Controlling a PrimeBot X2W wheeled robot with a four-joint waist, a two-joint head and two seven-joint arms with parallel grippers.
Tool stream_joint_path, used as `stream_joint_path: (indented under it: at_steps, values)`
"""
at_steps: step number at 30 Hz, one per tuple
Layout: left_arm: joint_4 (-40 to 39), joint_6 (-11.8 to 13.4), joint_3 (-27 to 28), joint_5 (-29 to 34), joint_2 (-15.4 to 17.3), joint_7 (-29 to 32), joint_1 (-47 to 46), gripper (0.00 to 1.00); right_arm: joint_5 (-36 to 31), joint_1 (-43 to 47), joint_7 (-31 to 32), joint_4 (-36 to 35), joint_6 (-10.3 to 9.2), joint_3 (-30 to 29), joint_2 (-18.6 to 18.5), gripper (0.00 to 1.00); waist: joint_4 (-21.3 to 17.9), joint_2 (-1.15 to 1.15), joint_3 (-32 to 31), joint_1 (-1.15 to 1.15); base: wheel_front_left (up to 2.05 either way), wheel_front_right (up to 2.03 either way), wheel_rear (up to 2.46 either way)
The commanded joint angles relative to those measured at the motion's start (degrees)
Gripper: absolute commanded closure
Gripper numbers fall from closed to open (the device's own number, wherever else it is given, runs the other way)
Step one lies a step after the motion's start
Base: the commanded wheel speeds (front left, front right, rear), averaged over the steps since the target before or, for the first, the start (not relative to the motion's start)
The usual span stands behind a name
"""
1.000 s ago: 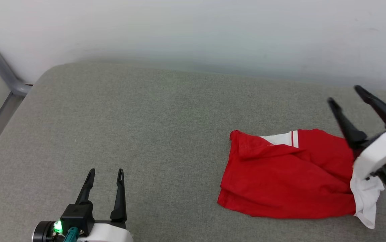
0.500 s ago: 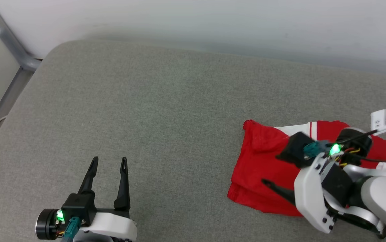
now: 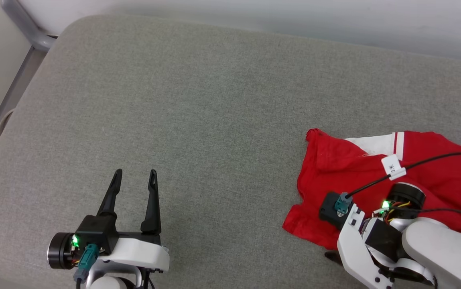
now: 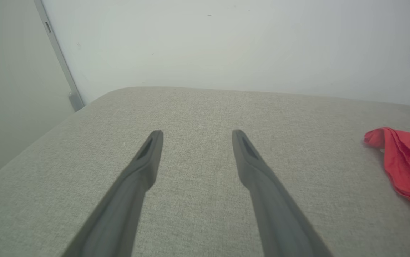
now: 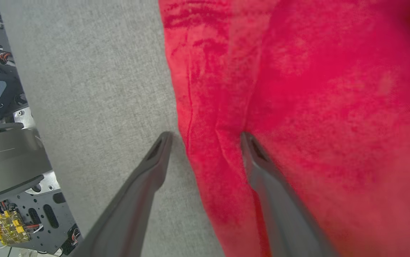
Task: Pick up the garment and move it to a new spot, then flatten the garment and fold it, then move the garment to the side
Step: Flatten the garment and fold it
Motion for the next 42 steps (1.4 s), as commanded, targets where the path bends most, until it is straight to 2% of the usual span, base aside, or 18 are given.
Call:
stream_joint_path:
  at_steps: [1,5,6,7,11,16,22,30,35,42]
  values:
    - [0.0,0.3,-0.1,-0.1,-0.1,-0.2,-1.1,0.00,0.3,-0.4,-0.6,2.7,-0.07,2.0,0.8,0.00,0.3,0.00,0.8,-0.01,0.00,0.00,0.00]
    - [0.1,0.5,-0.2,-0.2,-0.1,-0.2,-1.4,0.00,0.0,-0.5,-3.2,7.2,-0.09,4.7,1.7,0.00,0.2,0.00,1.2,-0.01,0.00,0.00,0.00]
    - [0.2,0.5,-0.1,-0.2,-0.1,-0.2,-1.3,0.00,-0.2,-0.8,-4.5,7.7,-0.10,5.0,2.0,0.72,0.1,0.00,1.1,-0.01,0.00,0.00,0.00]
    - [0.3,0.6,0.0,-0.1,-0.1,-0.2,-1.2,0.00,0.0,-1.1,-5.9,8.1,-0.10,5.0,2.3,1.00,-0.1,0.00,0.9,-0.01,0.00,0.00,0.00]
    - [0.8,0.4,0.5,0.6,-0.1,-0.2,0.2,0.00,0.9,-2.5,-12.6,8.0,-0.09,3.2,2.3,1.00,-1.3,0.00,-1.2,-0.01,0.00,0.00,0.00]
    - [1.1,-0.3,1.2,1.5,-0.1,-0.2,1.8,0.00,2.0,-0.9,-18.3,5.0,-0.08,-1.0,-0.1,1.00,-3.6,0.00,-5.0,-0.01,0.00,0.00,0.00]
    - [1.0,-0.8,1.6,2.1,-0.1,-0.2,3.4,0.00,2.6,4.7,-20.1,0.7,-0.09,-7.4,-5.2,1.00,-5.7,0.00,-8.1,-0.01,0.00,0.00,0.00]
    - [0.5,-1.1,2.6,3.0,-0.1,-0.2,5.6,0.00,4.7,22.8,-18.7,-2.4,-0.08,-21.3,-11.5,1.00,-8.4,0.00,-10.2,-0.01,0.00,0.00,0.00]
    - [0.7,-1.5,2.5,3.1,-0.1,-0.2,6.0,0.00,5.1,33.9,-16.9,0.7,-0.08,-28.8,-10.4,1.00,-9.1,0.00,-10.4,-0.01,0.00,0.00,0.00]
    - [1.0,-1.7,2.2,3.3,-0.1,-0.2,5.0,0.00,2.1,41.9,-16.8,7.3,-0.09,-34.0,-5.2,1.00,-8.8,0.00,-10.2,-0.01,0.00,0.00,0.00]
